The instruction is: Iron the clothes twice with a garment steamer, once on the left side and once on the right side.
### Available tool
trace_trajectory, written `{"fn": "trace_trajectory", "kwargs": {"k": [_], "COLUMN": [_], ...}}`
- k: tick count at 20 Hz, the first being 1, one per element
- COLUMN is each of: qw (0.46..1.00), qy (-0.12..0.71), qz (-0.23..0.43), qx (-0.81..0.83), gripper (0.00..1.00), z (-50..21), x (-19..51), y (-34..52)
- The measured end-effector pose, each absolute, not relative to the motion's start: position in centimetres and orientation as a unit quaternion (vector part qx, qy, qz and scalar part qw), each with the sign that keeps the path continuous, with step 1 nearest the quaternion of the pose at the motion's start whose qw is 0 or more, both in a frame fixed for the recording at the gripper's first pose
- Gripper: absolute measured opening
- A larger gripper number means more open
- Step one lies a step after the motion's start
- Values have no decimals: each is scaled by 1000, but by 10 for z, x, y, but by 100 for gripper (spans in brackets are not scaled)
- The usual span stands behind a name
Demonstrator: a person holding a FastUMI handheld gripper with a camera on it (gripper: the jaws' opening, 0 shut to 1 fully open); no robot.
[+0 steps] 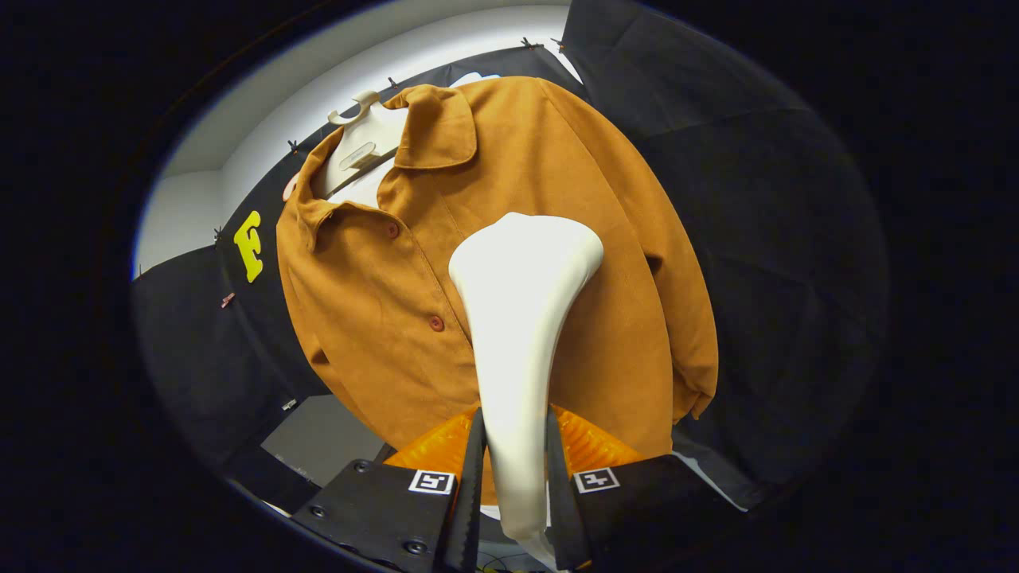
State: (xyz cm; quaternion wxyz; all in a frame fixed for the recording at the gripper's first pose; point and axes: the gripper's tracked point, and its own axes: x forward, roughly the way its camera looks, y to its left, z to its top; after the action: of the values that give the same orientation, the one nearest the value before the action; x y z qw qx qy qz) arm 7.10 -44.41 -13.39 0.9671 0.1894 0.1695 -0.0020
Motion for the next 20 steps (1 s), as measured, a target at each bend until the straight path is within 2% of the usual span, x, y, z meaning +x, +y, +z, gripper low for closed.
{"fn": "trace_trajectory", "kwargs": {"k": [11,20], "qw": [936,909], "qy": [258,304], "qz": [-39,-80], "qx": [235,273], "gripper": [40,40], "z": [-229,-278], "x": [46,17], "y": [-450,-464]}}
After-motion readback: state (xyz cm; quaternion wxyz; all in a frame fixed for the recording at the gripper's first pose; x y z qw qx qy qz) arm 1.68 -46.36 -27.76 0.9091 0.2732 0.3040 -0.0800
